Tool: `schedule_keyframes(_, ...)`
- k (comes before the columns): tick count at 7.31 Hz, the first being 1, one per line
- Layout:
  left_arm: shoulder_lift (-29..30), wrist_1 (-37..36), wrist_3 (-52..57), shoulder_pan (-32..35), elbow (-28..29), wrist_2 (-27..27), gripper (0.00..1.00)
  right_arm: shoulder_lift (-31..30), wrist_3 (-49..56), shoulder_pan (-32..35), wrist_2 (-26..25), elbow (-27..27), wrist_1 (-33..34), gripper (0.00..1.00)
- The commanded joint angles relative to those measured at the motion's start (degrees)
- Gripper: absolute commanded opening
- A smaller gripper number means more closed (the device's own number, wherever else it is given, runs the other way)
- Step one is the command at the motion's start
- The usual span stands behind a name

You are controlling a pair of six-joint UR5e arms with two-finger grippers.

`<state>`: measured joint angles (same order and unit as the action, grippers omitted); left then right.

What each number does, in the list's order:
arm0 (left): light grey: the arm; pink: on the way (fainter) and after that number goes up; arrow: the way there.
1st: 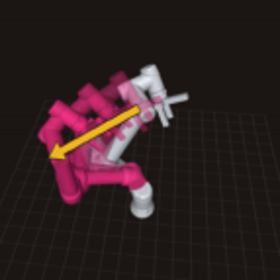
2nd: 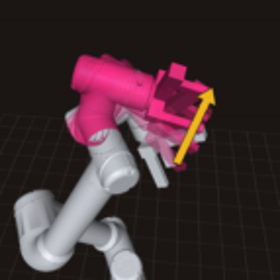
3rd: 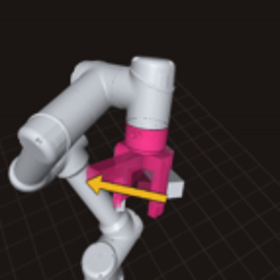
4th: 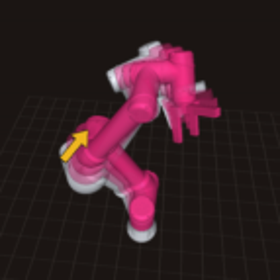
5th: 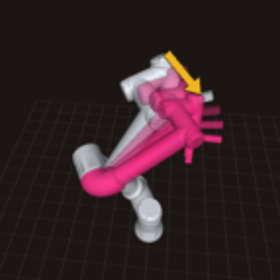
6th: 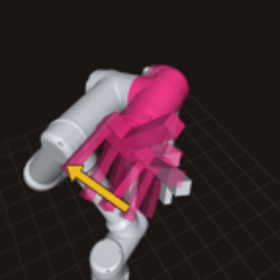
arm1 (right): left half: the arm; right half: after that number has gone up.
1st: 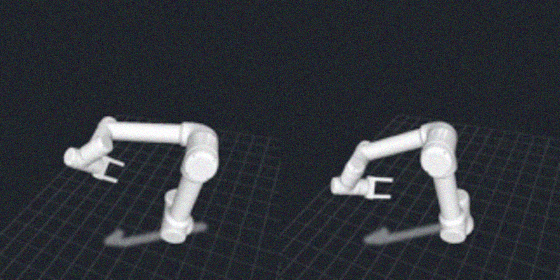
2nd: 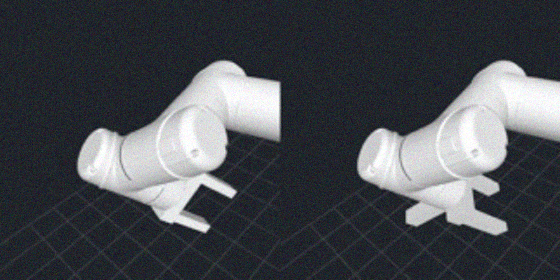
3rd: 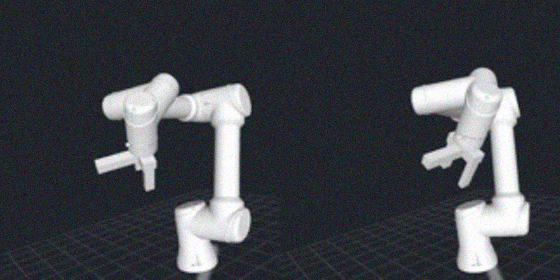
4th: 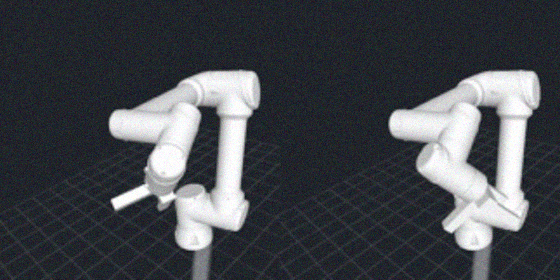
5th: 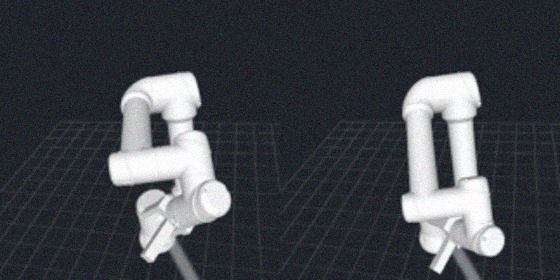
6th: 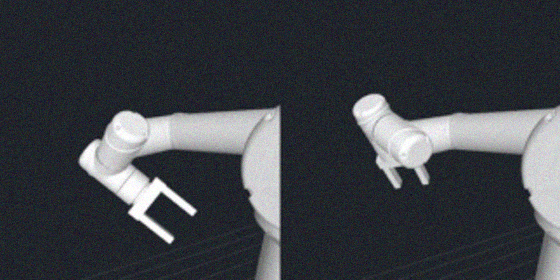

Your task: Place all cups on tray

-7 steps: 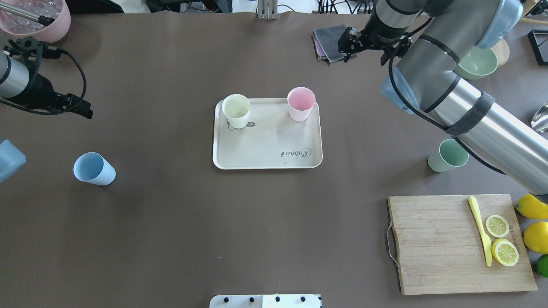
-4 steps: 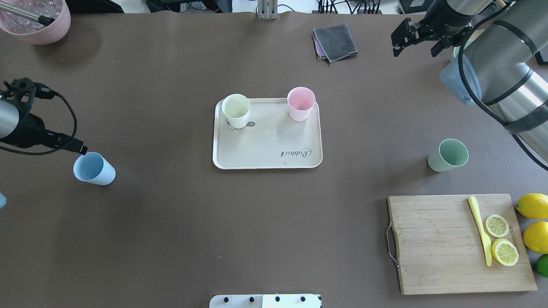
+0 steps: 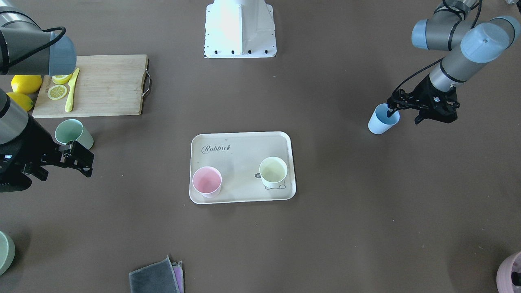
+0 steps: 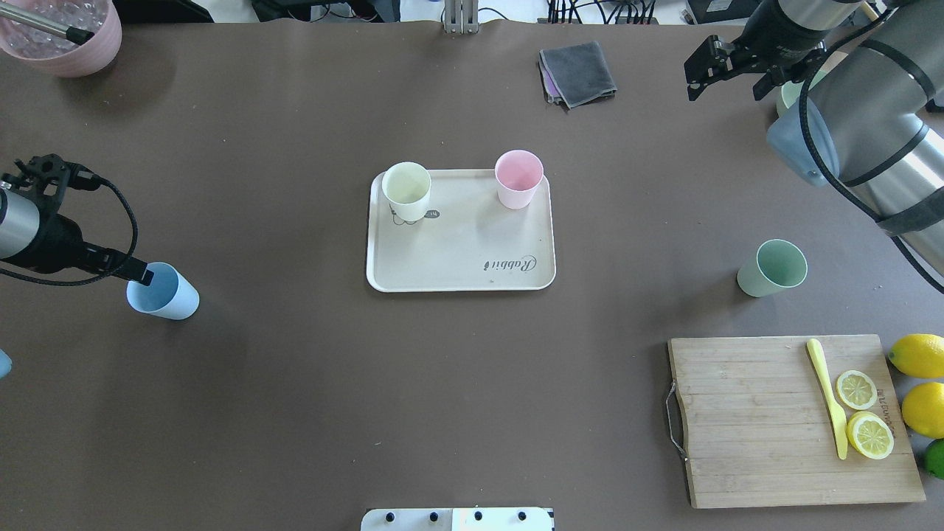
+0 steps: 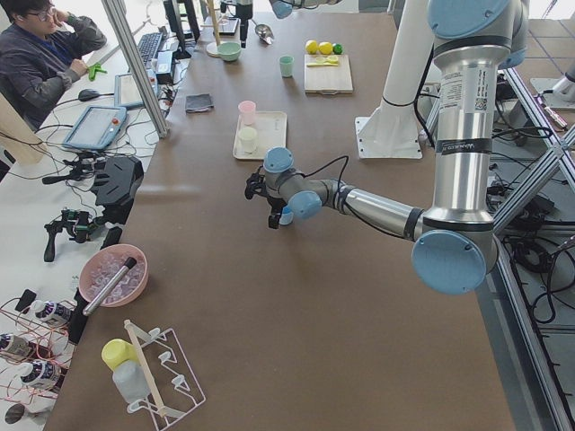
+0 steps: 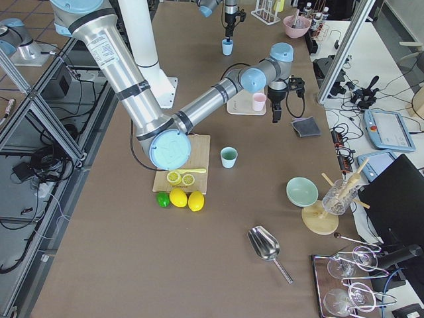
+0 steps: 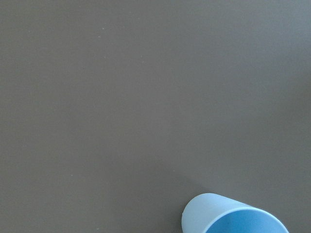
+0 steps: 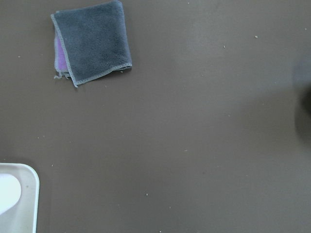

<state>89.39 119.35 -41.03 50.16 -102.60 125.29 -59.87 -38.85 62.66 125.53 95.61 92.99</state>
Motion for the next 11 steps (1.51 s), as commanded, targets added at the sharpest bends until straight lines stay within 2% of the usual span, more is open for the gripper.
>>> schedule_keyframes(1,-0.1,0.0,-0.1,-1.02,0.73,-0.22,0.69,-1.91,1.15,0.09,0.24,1.32,-0.27,1.0)
schedule_keyframes(2,-0.01,0.0,-0.01,-1.72,0.73,-0.22,0.36,-3.57,1.41,0.79,0.85,3.34,-0.18,1.0)
schedule_keyframes(3,0.43,0.0,-0.1,-2.42,0.73,-0.31,0.06,-5.76,1.93,2.36,0.94,5.44,-0.09,1.0)
schedule_keyframes(4,0.87,0.0,-0.1,-2.52,0.73,-0.23,0.0,-8.22,5.86,4.29,2.25,6.68,0.08,1.0)
schedule_keyframes(5,1.57,-0.08,-0.28,-2.52,0.73,-0.22,0.0,-10.33,9.2,6.83,4.61,6.96,0.09,1.0)
schedule_keyframes(7,6.55,-2.18,-0.63,-2.52,0.91,0.47,0.0,-15.6,16.84,9.49,5.16,7.4,-0.09,1.0)
schedule_keyframes(9,19.26,-16.45,-0.8,-2.52,0.82,0.48,0.0,-21.23,20.74,10.46,4.81,7.75,-0.35,1.0)
schedule_keyframes(10,24.98,-21.57,-4.29,-3.48,1.26,0.39,0.0,-21.95,20.84,10.46,4.72,7.84,-0.35,1.0)
schedule_keyframes(11,29.22,-22.05,-8.15,-5.92,3.78,0.04,0.0,-22.13,20.75,10.46,4.81,8.1,-0.35,1.0)
